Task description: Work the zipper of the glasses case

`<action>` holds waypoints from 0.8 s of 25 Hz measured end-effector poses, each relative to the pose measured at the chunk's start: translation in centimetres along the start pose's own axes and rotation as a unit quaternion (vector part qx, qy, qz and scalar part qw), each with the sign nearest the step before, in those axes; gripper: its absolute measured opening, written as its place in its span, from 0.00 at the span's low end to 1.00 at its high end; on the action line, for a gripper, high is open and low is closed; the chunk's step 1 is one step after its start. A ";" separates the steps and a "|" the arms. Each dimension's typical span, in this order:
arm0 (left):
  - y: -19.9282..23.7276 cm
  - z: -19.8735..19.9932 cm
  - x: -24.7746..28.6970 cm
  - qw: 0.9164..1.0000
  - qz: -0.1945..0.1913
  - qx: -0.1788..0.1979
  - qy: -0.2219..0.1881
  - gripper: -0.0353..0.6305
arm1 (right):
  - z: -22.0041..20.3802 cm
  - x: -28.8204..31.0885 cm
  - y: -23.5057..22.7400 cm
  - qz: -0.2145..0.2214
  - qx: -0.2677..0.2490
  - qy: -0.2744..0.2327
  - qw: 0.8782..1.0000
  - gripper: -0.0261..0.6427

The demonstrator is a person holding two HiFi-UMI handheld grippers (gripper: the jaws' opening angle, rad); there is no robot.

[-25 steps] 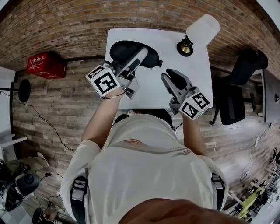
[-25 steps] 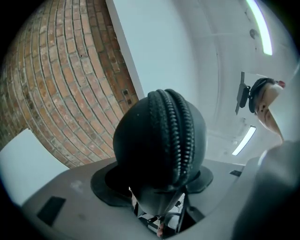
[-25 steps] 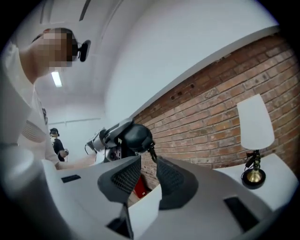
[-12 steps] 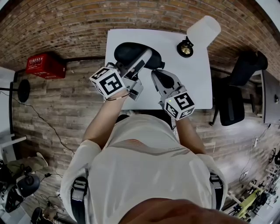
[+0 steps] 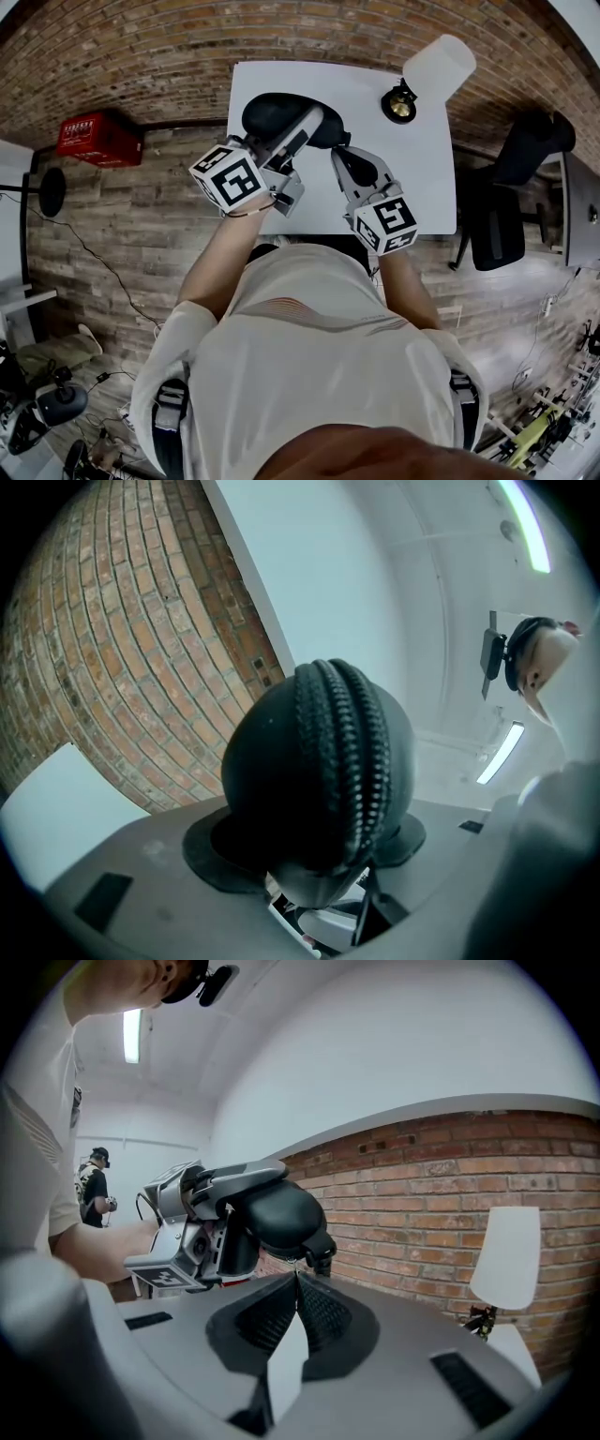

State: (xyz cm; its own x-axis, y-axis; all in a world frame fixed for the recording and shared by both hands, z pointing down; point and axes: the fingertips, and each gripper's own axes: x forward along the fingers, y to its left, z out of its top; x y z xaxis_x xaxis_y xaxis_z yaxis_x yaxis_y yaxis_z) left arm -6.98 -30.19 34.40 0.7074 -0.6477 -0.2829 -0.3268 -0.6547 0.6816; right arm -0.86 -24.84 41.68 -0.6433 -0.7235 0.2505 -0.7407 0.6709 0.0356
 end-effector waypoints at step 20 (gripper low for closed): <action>-2.4 -7.7 -0.5 0.954 -0.106 0.012 0.281 0.44 | -0.4 -2.4 -1.0 -0.014 -0.264 0.031 0.964 0.13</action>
State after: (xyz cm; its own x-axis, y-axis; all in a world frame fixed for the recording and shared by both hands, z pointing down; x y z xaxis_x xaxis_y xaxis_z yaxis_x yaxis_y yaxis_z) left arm -1.72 -25.29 38.07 0.9811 -0.1937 -0.0016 -0.1492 -0.7609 0.6315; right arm 1.57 -23.71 41.46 -0.5998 -0.7421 0.2992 -0.5444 0.6525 0.5271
